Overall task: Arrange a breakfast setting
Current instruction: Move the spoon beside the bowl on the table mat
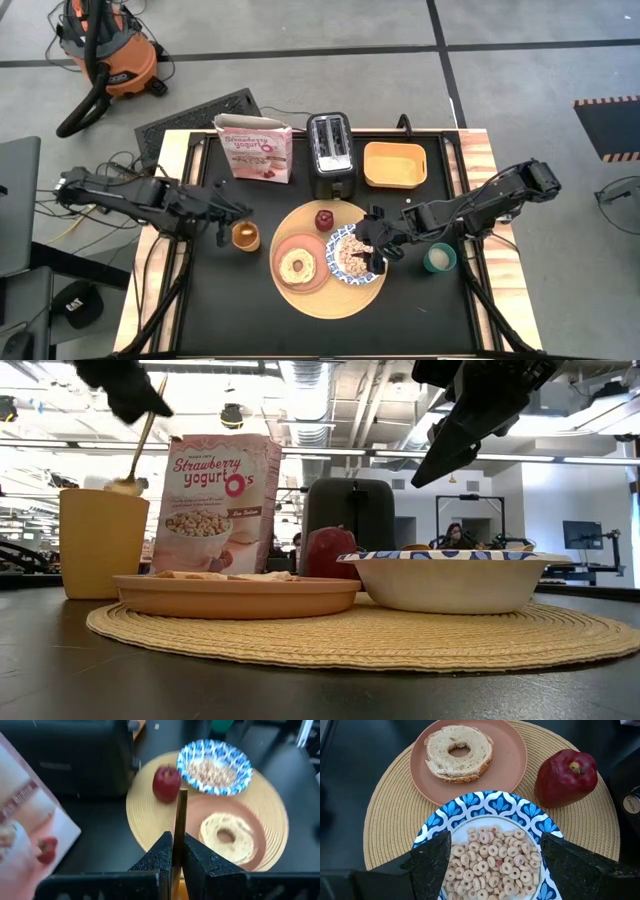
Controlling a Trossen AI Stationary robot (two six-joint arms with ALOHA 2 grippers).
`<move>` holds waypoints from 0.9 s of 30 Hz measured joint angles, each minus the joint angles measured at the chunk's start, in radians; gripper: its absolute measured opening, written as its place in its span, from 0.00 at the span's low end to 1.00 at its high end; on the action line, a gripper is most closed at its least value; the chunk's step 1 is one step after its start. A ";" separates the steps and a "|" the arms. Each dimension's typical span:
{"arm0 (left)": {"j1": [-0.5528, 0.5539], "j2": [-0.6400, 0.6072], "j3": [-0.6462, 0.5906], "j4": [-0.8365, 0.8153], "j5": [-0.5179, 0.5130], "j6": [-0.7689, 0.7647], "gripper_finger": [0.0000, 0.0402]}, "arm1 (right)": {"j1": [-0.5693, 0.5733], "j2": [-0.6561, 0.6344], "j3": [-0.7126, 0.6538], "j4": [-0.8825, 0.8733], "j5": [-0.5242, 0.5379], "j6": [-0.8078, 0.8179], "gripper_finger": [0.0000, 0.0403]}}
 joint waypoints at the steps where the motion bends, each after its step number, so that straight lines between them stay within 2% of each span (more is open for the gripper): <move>1: 0.000 0.000 0.022 -0.008 -0.001 0.006 0.03 | 0.000 0.000 0.000 0.000 0.000 0.000 0.83; 6: 0.000 0.000 0.093 0.027 -0.004 0.060 0.03 | 0.000 0.000 0.000 0.002 -0.001 0.012 0.83; 11: 0.000 0.000 0.069 0.224 0.008 0.133 0.03 | 0.000 0.000 -0.001 0.026 0.001 0.022 0.83; 16: 0.000 0.002 -0.034 0.498 0.024 0.196 0.03 | 0.009 0.001 -0.082 0.342 0.011 -0.076 0.83; 22: 0.000 0.025 -0.187 0.886 0.043 0.236 0.03 | -0.022 0.001 -0.182 0.738 0.135 -0.138 0.83; 27: 0.000 0.117 -0.245 1.113 0.060 0.261 0.03 | -0.058 0.062 -0.187 0.929 0.131 -0.149 0.83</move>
